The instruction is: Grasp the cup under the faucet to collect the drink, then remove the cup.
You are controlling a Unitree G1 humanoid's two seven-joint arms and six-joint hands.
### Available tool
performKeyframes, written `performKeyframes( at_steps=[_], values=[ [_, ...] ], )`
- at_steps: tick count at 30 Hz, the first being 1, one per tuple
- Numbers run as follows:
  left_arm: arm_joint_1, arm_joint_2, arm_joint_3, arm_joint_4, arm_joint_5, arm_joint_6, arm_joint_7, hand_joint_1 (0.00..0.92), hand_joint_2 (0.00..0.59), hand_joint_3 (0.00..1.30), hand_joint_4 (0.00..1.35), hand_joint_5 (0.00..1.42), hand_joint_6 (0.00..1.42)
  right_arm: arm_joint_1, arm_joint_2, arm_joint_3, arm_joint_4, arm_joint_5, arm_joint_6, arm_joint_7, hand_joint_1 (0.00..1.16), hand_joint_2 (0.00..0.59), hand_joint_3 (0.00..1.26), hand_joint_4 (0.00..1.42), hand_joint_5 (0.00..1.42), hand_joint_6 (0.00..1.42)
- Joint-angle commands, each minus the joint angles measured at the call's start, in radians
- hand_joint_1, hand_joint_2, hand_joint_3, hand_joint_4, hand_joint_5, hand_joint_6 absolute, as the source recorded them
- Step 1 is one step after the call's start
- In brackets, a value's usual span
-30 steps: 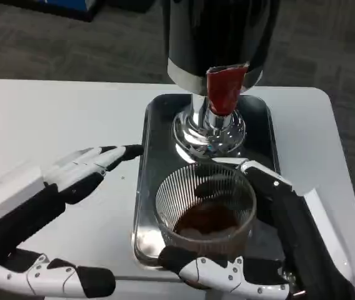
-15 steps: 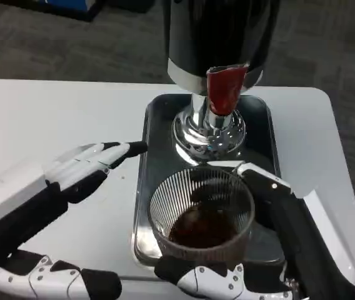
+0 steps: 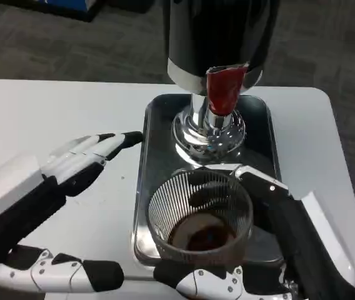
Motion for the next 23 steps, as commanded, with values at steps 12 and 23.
performKeyframes(
  at_steps=[12,23],
  values=[
    [-0.004,-0.017,-0.012,0.006,0.022,0.012,0.028,0.000,0.026,0.04,0.00,0.00,0.00,-0.019,0.044,0.071,-0.006,0.005,0.008,-0.010,0.84,0.157,0.68,0.70,0.88,0.90],
    [0.005,-0.018,0.010,0.019,0.016,0.009,0.032,0.000,0.029,0.04,0.00,0.00,0.00,-0.072,0.055,0.088,0.057,-0.002,0.016,-0.023,0.84,0.157,0.68,0.70,0.90,0.90]
  ],
)
